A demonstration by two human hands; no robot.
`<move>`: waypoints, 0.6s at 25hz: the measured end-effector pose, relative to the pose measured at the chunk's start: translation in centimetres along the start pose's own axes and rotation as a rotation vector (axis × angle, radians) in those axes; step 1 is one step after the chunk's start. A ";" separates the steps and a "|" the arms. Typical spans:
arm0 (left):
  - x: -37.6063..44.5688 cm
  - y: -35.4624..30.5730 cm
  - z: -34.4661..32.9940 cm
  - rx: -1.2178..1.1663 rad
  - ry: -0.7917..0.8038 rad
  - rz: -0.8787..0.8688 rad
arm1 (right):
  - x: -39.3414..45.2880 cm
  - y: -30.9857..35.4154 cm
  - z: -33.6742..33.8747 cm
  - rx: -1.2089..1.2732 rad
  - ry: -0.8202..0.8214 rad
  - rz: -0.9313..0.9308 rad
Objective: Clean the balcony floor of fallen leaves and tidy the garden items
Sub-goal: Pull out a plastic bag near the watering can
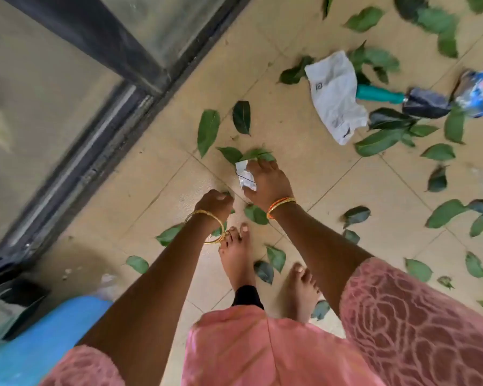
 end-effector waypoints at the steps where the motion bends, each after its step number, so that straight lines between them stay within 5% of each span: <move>1: 0.2 0.3 0.1 -0.039 0.017 0.038 | 0.4 0.0 -0.5 -0.044 0.040 -0.047; 8: -0.7 -0.7 1.4 -0.185 0.109 0.137 | 1.1 0.3 -0.4 0.077 0.011 -0.279; 15: -4.4 -5.4 3.5 -0.597 0.113 0.186 | -1.5 2.9 4.0 0.910 -0.062 -0.574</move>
Point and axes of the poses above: each hand's wrist, its own x-axis towards the middle knuckle, its own z-axis out of the back of the hand, y = z × x, the point moved 1 cm from there along x, towards the middle knuckle, and after that the axes turned 10 degrees about x, right-handed, at the moved point
